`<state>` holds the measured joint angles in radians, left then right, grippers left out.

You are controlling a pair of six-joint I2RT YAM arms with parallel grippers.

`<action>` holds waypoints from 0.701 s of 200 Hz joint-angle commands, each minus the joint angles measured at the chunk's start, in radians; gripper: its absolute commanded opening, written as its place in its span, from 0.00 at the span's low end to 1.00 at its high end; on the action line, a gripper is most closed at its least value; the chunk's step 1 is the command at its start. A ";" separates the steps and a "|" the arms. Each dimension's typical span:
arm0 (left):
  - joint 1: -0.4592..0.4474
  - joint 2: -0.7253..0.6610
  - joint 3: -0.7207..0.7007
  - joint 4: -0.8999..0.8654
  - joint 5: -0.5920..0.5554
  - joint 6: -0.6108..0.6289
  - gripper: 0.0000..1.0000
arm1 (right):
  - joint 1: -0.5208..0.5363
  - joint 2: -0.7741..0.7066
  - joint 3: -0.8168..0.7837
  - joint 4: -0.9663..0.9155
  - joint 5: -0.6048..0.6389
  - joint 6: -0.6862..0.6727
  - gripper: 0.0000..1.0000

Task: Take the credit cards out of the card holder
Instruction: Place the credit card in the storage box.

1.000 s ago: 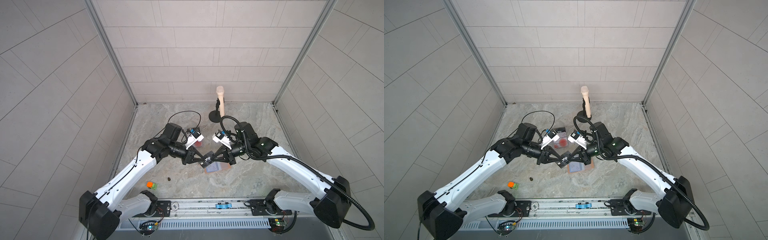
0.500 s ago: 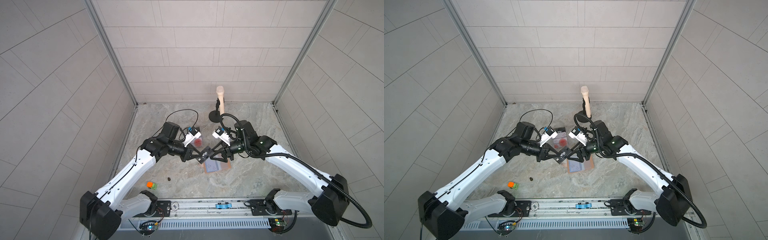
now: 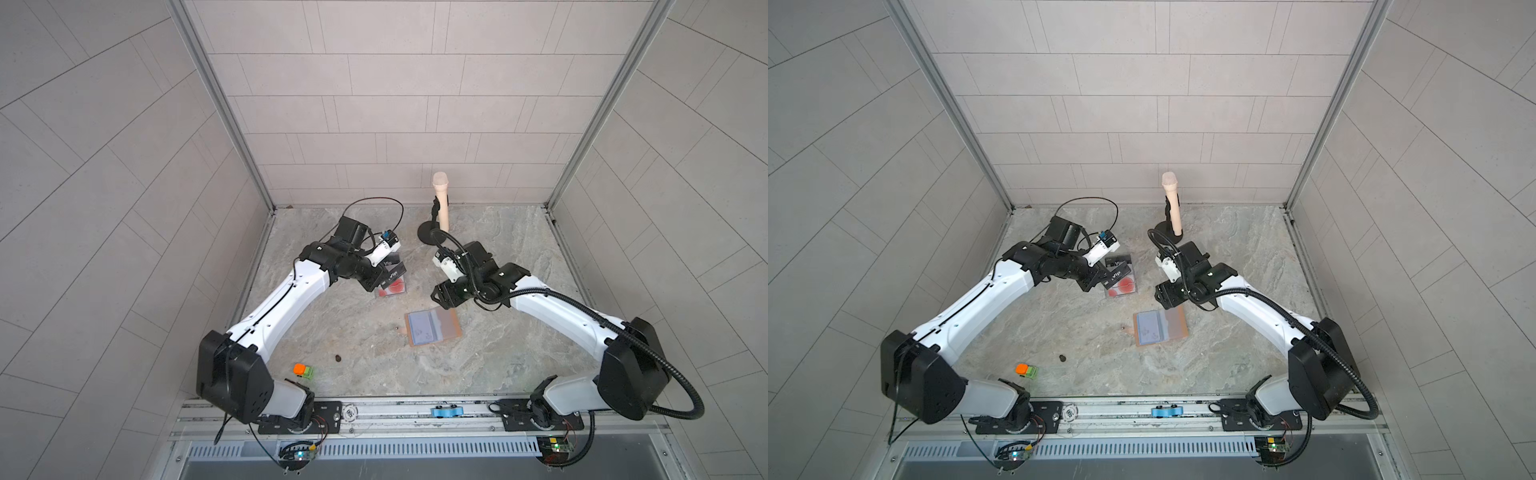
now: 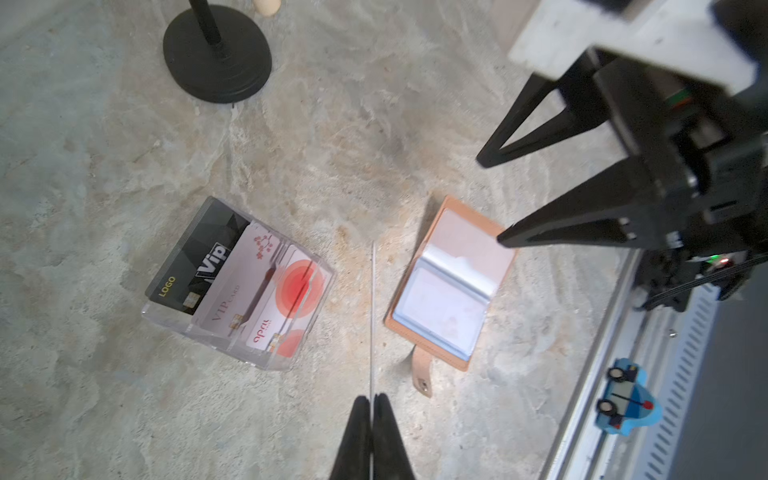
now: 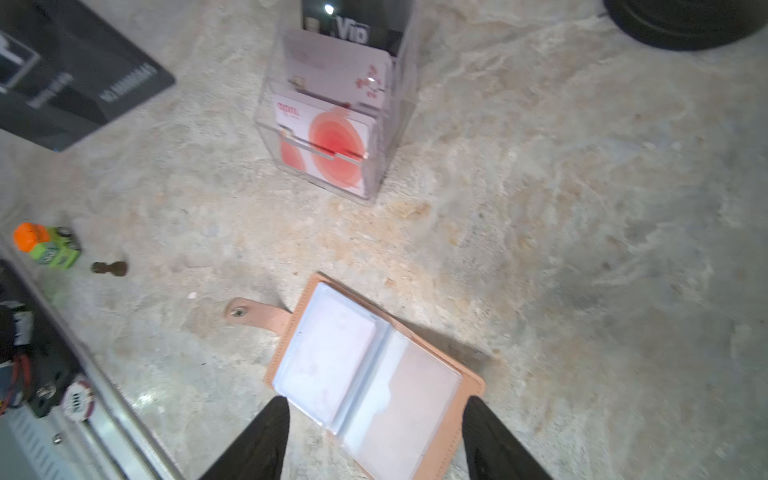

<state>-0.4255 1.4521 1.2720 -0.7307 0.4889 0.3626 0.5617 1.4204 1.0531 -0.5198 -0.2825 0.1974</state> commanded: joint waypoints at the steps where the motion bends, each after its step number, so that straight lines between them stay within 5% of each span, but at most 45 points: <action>1: 0.006 0.033 0.044 -0.004 -0.091 0.172 0.00 | -0.001 -0.012 -0.016 -0.003 0.136 0.019 0.70; 33: 0.024 0.099 0.127 -0.025 -0.145 0.315 0.00 | -0.001 -0.046 -0.055 -0.005 0.209 0.022 0.70; 79: 0.094 0.242 0.240 -0.053 -0.080 0.497 0.00 | -0.001 -0.110 -0.123 -0.005 0.261 0.048 0.70; 140: 0.129 0.360 0.318 -0.014 -0.017 0.559 0.00 | -0.005 -0.168 -0.170 -0.016 0.324 0.049 0.71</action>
<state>-0.2962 1.7996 1.5433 -0.7467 0.4191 0.8585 0.5617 1.2778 0.8894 -0.5240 -0.0143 0.2371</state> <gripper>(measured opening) 0.061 0.707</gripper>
